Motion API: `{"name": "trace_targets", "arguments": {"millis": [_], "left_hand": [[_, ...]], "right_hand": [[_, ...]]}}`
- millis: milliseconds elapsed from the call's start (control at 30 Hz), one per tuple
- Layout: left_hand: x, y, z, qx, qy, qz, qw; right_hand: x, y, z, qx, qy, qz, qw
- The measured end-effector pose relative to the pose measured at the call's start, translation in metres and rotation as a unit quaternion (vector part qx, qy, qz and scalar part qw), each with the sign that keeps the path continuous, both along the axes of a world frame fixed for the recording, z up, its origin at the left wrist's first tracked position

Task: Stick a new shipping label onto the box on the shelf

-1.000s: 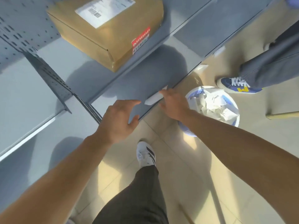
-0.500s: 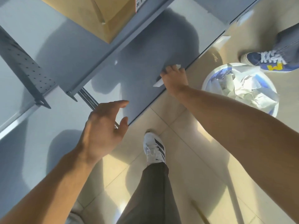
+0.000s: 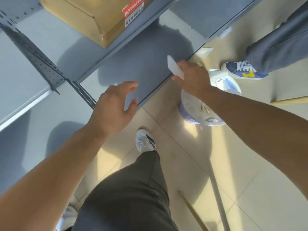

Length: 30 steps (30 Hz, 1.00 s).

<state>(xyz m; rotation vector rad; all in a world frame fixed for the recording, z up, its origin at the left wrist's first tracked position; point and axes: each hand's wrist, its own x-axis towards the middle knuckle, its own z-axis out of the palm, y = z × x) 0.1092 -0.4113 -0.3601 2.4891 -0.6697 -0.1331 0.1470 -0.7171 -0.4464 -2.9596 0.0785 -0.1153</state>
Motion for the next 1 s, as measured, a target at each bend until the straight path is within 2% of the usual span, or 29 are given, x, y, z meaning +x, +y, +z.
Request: {"name": "trace_targets", "arguments": {"millis": [133,333,467,667,833,1000], "left_hand": [[-0.020,-0.027,0.020,-0.017,0.007,-0.012,1.000],[-0.035,-0.034,0.028,-0.021,0.004,-0.036,0.999],[-0.035,-0.020,0.019,-0.012,0.005,-0.024,1.000],[-0.036,-0.013,0.010,-0.021,0.008,-0.019,1.000],[-0.036,-0.009,0.010,-0.024,0.031,-0.006,0.999],[-0.037,-0.008,0.011,-0.033,0.022,0.000,0.999]], "right_hand": [[-0.045,-0.061,0.016,0.037,0.022,-0.101,0.994],[-0.092,-0.117,-0.008,0.045,0.180,-0.217,0.958],[-0.096,-0.115,-0.027,0.052,0.201,-0.238,0.949],[-0.080,-0.108,-0.029,0.054,0.175,-0.262,0.948],[-0.078,-0.106,-0.026,0.045,0.218,-0.283,0.933],[-0.086,-0.096,-0.021,-0.016,0.220,-0.262,0.940]]}}
